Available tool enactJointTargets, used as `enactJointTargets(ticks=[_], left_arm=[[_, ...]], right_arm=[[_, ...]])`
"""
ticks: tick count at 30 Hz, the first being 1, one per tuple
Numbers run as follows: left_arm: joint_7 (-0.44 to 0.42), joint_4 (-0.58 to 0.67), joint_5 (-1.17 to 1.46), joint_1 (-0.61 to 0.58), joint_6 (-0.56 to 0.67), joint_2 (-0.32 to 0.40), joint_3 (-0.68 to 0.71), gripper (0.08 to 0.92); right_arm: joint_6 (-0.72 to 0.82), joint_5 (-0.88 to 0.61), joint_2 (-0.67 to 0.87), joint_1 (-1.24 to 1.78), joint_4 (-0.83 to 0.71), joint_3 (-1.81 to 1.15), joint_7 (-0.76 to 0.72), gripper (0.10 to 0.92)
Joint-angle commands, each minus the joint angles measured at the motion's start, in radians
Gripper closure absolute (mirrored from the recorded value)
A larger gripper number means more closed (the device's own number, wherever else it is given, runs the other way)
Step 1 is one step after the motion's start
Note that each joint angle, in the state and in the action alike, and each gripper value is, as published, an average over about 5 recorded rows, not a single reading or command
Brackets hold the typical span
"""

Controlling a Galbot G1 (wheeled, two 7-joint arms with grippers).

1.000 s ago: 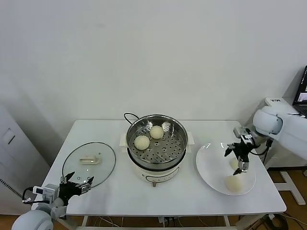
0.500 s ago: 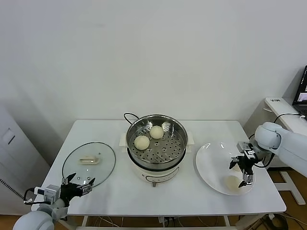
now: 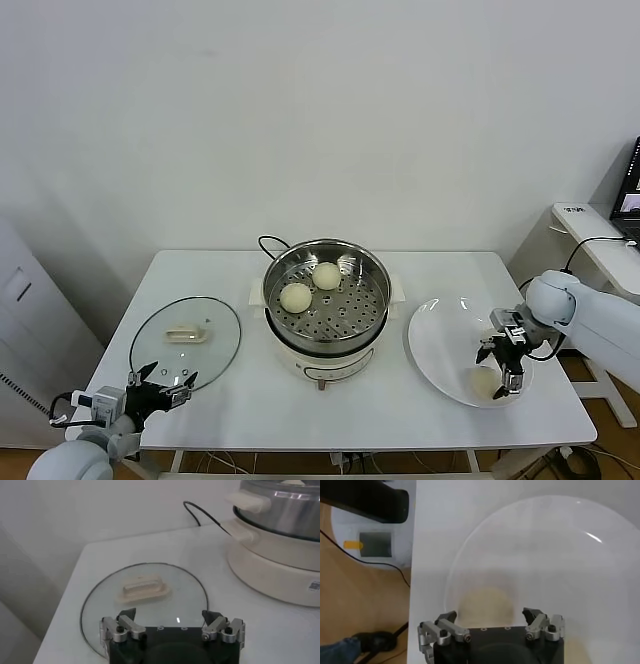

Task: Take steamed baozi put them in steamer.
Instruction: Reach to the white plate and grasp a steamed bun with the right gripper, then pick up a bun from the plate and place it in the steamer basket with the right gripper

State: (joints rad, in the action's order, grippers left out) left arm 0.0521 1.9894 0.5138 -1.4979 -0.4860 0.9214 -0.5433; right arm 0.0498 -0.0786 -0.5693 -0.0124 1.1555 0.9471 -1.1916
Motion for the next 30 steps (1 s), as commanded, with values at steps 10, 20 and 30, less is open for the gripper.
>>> enactJointTargets(ticks=[10,20,30], left_arm=[[0.005,-0.006,-0.014,0.007,-0.001,0.014,-0.002,0.177],[0.006,-0.008,-0.016,0.0,0.003,0.013,-0.003,0.177],[0.003,-0.021,-0.017,0.018,0.013,-0.011,0.016,0.177]], right_arm=[[0.015,0.0,0.002,-0.027,0.001,0.011,-0.027,0.476],[-0.026,-0.118,-0.008,-0.435,0.022,0.233,-0.032,0.515],[-0.346,-0.252,-0.301,-0.635,-0.151,0.206,-0.023,0.508]])
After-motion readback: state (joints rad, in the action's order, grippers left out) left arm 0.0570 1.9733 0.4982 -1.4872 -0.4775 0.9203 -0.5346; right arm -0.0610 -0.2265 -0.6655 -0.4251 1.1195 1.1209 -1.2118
